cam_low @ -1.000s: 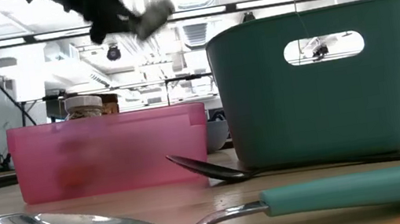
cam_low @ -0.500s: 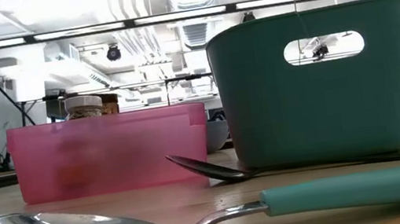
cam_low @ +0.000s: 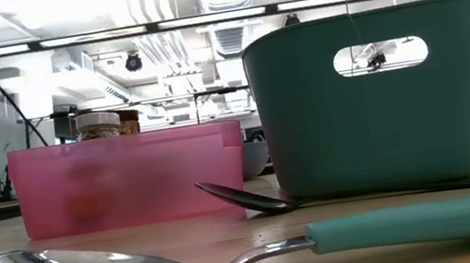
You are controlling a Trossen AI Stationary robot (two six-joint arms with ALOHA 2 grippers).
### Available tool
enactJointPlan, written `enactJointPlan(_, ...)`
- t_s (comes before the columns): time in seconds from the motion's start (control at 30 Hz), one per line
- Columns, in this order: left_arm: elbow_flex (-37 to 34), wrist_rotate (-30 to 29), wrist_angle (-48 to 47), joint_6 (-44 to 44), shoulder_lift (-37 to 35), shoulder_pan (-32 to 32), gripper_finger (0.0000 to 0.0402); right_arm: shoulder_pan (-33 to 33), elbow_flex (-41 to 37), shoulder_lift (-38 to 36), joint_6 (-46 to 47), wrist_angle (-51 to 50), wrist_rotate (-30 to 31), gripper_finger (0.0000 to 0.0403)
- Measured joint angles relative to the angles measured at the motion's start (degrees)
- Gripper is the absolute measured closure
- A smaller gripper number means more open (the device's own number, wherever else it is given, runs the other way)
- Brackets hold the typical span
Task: Pick & Place Food Item
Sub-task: Put the green spice bottle into the red bin
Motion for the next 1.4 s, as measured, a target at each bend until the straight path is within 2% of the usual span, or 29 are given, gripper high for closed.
enactJointPlan(0.27,1.64,0.17,0.17,0.04,1.92,-2.03,0.0225,0.03,6.02,3.46,0.37,-7.45,4.31,0.0060)
enactJointPlan(0.77,1.86,0.23,0.37,0.14,3.15,-3.08,0.0225,0.07,12.72,7.75,1.50,-15.81,3.80,0.0063)
enactJointPlan(0.9,1.84,0.22,-0.26,0.35,3.19,-3.06,0.0225,0.04,14.65,8.16,2.07,-19.11,3.74,0.0101)
enactJointPlan(1.07,1.81,0.44,-0.66,1.38,3.19,-3.03,0.0225,0.18,15.95,8.53,1.22,-20.02,3.42,0.0200)
enactJointPlan(1.1,1.81,0.41,-0.63,1.59,3.19,-3.04,0.0225,0.20,16.17,8.66,1.04,-20.01,3.11,0.0210)
enactJointPlan(1.23,1.81,0.40,-0.88,1.77,3.15,-3.06,0.0220,0.15,16.48,8.76,0.80,-20.38,1.49,0.0211)
enactJointPlan(1.4,1.79,0.68,-1.29,1.09,3.17,-3.15,0.0174,0.14,16.44,8.82,0.04,-21.02,0.85,0.0211)
